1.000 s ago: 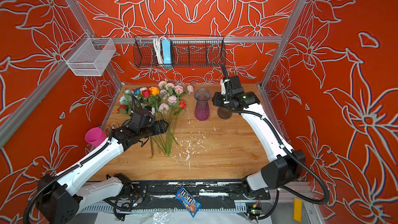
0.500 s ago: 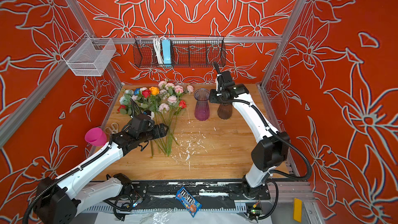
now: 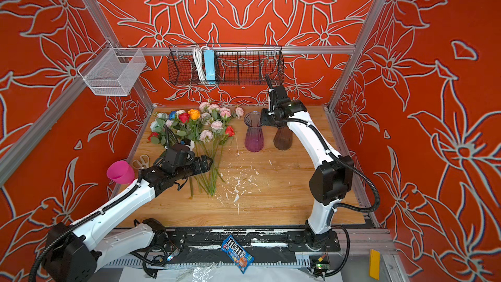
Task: Arrange flowers in a vase
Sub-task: Pick up the vase from the top-center of the table.
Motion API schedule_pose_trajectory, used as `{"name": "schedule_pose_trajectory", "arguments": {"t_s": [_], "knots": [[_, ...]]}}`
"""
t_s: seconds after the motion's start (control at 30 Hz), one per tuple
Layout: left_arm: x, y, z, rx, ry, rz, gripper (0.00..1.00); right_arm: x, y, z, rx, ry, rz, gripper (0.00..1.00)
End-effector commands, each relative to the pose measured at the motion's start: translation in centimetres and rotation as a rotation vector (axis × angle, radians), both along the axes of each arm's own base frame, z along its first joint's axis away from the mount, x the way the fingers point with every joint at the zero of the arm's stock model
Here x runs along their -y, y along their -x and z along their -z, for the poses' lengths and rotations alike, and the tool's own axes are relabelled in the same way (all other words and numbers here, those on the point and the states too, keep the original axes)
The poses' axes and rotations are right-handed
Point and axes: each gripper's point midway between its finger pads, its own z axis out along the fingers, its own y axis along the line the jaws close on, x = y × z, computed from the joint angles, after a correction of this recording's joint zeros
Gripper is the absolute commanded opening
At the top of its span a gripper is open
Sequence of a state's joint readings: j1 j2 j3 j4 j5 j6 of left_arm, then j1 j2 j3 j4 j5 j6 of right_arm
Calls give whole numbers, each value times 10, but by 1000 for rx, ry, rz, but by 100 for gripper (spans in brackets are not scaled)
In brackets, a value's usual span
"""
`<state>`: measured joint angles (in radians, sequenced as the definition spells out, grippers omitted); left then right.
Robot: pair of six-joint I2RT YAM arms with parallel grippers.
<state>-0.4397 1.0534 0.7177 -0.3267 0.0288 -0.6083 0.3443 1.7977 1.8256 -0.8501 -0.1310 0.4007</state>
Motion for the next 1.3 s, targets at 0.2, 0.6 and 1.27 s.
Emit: {"name": "schedule_pose_trajectory", "arguments": {"t_s": [0.2,0.6,1.27], "knots": [[3,1,5,-18,8,0,88,-8,-7,12,-40,-2,-2,44],[0,6,4,-23,4,1,88,-8,-8,20,-59,-13,20,33],[-1,6,-14,14,24,-9,89,-15,5,12,-53,-86,-1,9]]}}
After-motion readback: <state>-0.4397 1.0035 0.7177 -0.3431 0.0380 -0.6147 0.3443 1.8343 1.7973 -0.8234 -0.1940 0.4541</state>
